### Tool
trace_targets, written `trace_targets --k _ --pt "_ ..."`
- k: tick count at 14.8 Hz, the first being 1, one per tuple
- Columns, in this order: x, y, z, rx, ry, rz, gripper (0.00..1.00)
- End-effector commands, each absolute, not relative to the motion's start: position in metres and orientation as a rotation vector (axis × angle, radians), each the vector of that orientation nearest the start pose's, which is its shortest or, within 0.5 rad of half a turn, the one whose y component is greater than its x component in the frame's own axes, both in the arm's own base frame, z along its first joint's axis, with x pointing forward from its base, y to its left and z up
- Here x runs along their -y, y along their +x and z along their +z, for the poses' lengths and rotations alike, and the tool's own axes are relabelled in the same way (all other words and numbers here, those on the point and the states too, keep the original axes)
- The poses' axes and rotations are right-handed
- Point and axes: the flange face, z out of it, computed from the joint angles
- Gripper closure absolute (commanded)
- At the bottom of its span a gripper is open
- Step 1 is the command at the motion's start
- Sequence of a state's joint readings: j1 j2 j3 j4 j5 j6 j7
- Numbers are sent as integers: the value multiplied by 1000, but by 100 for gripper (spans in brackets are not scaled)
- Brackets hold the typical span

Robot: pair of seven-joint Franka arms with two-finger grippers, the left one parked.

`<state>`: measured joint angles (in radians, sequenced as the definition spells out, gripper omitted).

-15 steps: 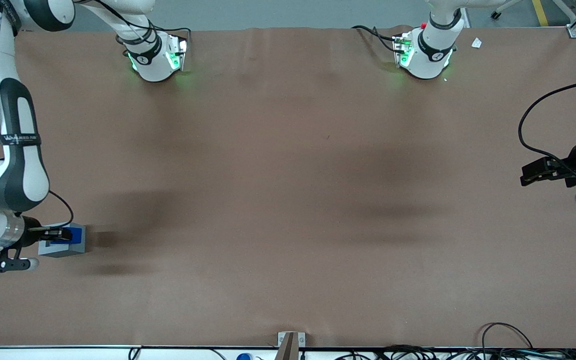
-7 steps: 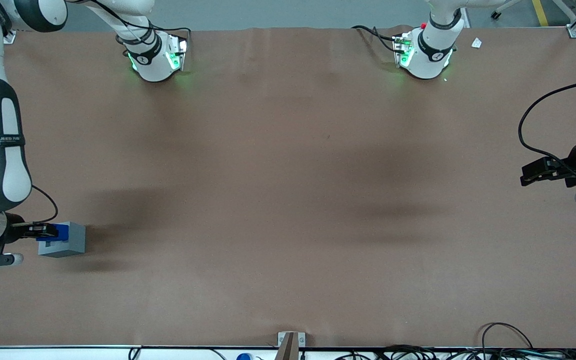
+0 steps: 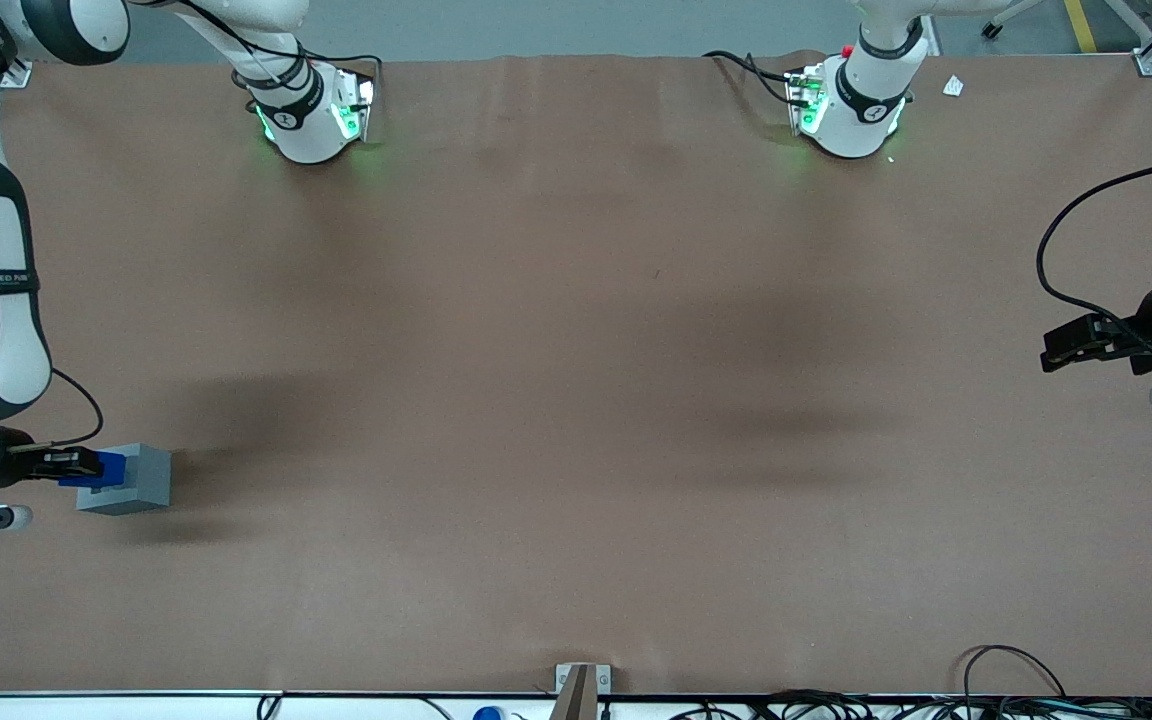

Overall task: Insert blue part into gray base with right arm
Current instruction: 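Lower and press the blue block into the gray base opening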

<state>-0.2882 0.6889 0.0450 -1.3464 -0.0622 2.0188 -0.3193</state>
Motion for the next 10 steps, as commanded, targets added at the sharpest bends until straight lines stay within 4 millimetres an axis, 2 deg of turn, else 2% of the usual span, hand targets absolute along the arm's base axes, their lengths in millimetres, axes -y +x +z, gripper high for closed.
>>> trace_targets --k 1,5,10 --pt "192 707 311 160 -3150 16 100" --pt "193 708 309 158 -3153 2 100" --pt "193 708 296 155 -3147 25 100"
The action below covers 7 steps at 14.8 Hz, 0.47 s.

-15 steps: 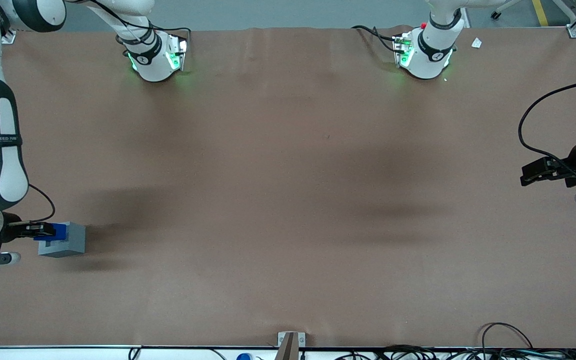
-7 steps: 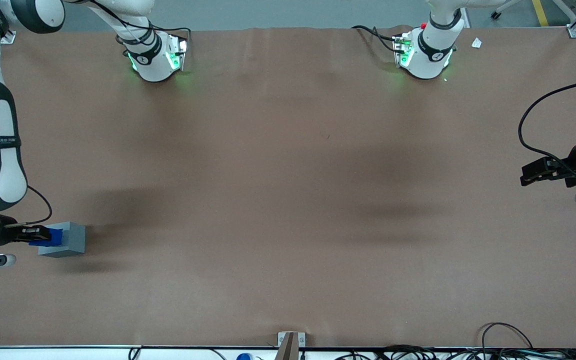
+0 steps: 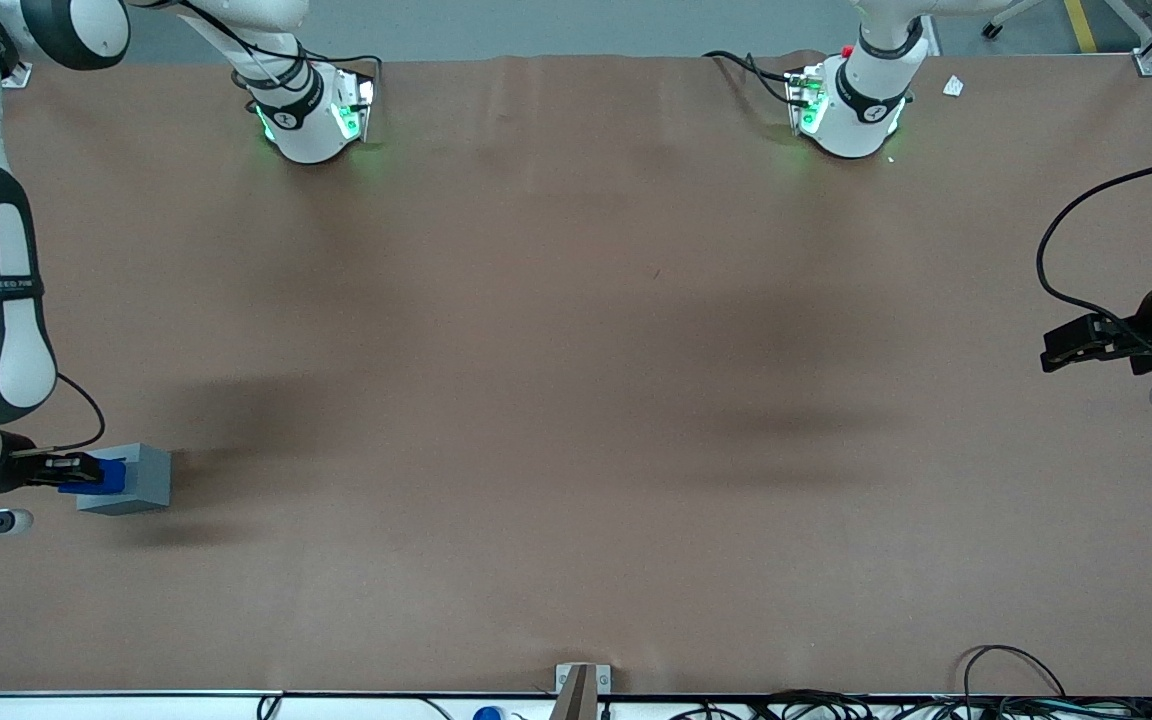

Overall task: Insert blue part into gray base with right arm
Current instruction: 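Lower and press the blue block into the gray base opening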

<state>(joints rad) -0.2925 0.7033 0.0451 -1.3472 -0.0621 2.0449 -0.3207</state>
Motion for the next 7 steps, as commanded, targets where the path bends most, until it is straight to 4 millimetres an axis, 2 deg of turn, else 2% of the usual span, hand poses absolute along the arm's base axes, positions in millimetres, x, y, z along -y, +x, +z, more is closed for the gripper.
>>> trace_targets --k 1,7 --pt "193 708 295 155 -3146 27 100" --pt "195 707 295 158 -3157 37 100"
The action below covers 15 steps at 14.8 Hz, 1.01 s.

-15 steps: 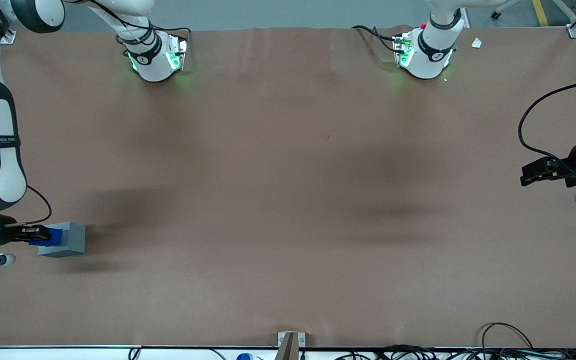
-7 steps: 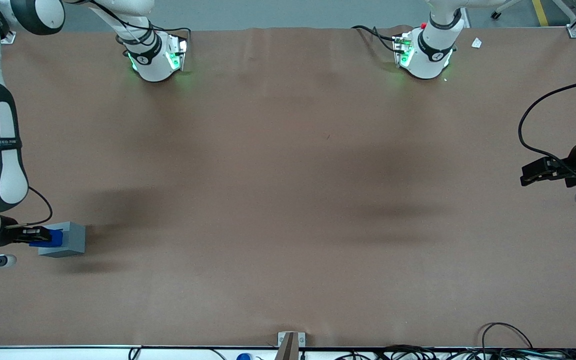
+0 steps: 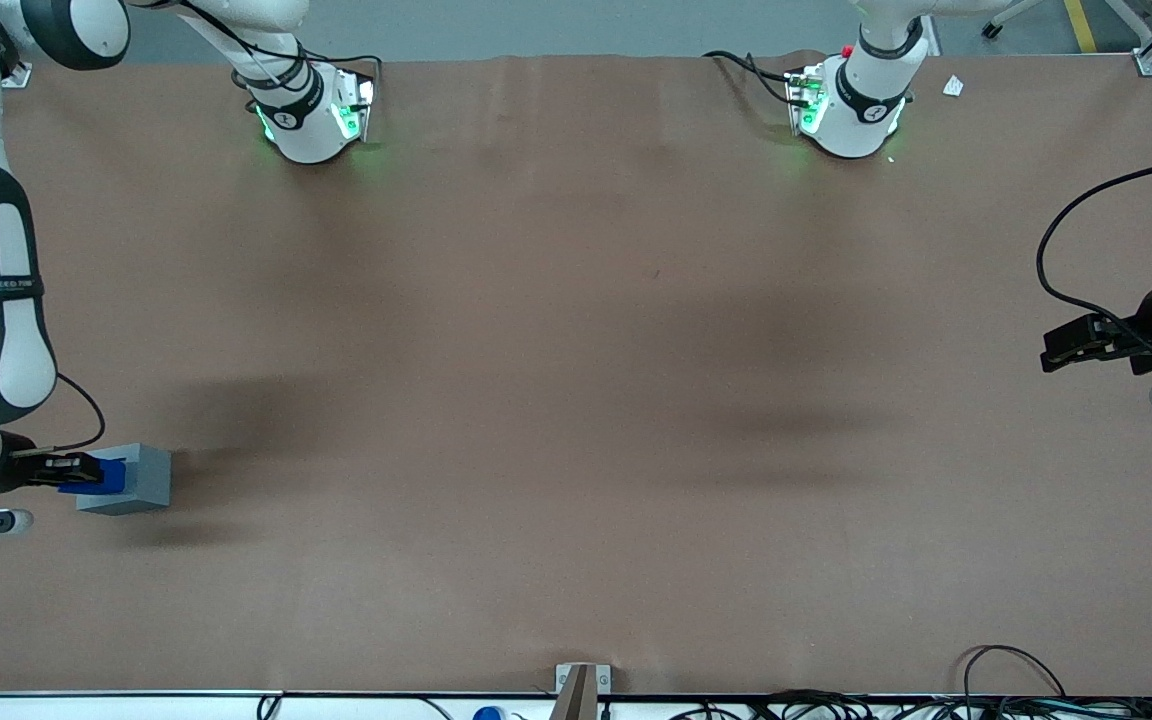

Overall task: Insert blue part into gray base with right arm
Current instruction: 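Lower and press the blue block into the gray base opening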

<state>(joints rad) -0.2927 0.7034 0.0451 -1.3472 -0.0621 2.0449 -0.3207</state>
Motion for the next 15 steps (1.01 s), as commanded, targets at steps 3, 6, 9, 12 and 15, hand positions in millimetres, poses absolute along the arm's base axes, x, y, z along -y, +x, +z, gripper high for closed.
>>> trace_targets --k 3,6,9,12,15 --pt "196 707 297 163 -3160 34 100" --pt "201 707 299 183 -3159 27 100" --pt "203 707 302 201 -3158 22 100" --pt "201 707 303 199 -3154 28 100" --pt "199 706 302 187 -3148 42 100"
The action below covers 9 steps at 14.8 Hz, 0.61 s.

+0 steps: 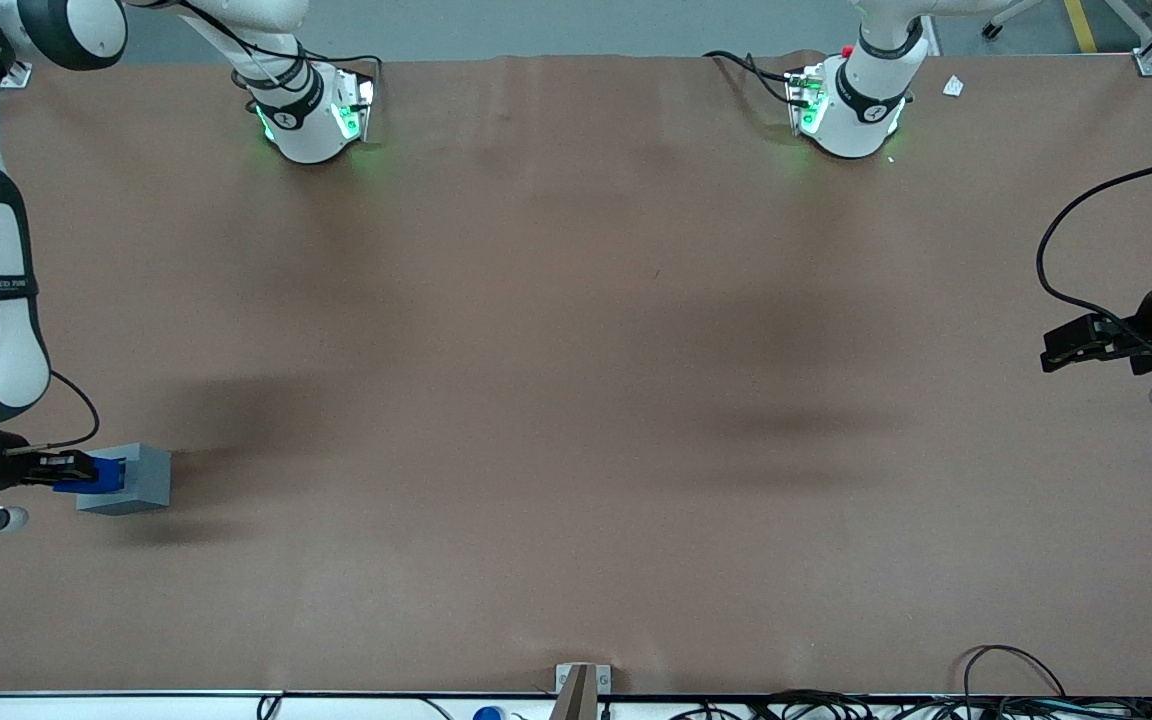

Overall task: Insert blue part into gray base with right arm
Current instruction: 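Lower and press the blue block into the gray base opening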

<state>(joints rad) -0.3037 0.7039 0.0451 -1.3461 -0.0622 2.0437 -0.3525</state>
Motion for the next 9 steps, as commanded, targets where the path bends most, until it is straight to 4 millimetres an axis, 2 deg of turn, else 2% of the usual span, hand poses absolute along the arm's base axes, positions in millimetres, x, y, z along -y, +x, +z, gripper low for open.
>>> trace_targets --k 1,5,9 --pt "198 706 303 188 -3147 54 100" --pt "196 709 313 192 -3149 53 100" --pt "196 710 312 188 -3150 45 100"
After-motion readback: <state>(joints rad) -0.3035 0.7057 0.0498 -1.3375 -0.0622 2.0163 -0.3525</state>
